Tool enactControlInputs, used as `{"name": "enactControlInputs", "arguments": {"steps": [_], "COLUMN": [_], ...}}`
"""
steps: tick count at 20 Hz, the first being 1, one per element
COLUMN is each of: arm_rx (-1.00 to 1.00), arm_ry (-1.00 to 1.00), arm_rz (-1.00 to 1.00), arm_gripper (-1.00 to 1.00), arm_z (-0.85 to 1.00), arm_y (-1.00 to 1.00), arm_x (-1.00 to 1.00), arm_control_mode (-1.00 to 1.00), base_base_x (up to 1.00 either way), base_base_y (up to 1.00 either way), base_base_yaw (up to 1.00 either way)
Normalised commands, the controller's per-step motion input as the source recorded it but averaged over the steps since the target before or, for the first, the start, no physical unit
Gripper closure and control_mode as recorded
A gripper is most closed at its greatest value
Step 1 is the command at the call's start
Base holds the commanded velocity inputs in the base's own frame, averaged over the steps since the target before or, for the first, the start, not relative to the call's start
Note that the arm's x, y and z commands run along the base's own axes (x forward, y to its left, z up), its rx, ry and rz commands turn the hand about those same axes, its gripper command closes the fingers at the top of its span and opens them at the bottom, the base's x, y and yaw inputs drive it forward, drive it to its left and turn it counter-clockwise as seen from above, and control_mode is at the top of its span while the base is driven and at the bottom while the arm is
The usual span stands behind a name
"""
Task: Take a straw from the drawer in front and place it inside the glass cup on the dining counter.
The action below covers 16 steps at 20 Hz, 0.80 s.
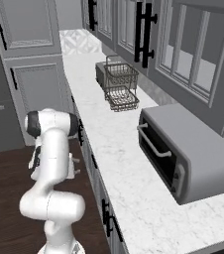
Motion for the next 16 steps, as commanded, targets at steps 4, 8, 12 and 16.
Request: {"name": "enactControlInputs", "arguments": {"steps": [4,8,12,16], "arm_rx": [0.0,0.0,0.0,0.0], "arm_ry": [-0.23,-0.22,-0.14,-0.04], "arm_rz": [-0.07,0.0,0.02,0.05], "arm_gripper": [-1.0,-1.0,-1.0,-1.0], "arm_z": [-0.12,-0.08,-0.11,-0.06], "arm_y": [-0.06,-0.08,-0.18,-0.31], "arm_x": [0.49,0.48,0.34,0.25], "arm_control_mode": [-1.0,-1.0,-1.0,-1.0], "base_base_x": [0.0,0.0,0.0,0.0], "base_base_y": [0.0,0.0,0.0,0.0], "base_base_yaw": [0.0,0.0,0.0,0.0]}}
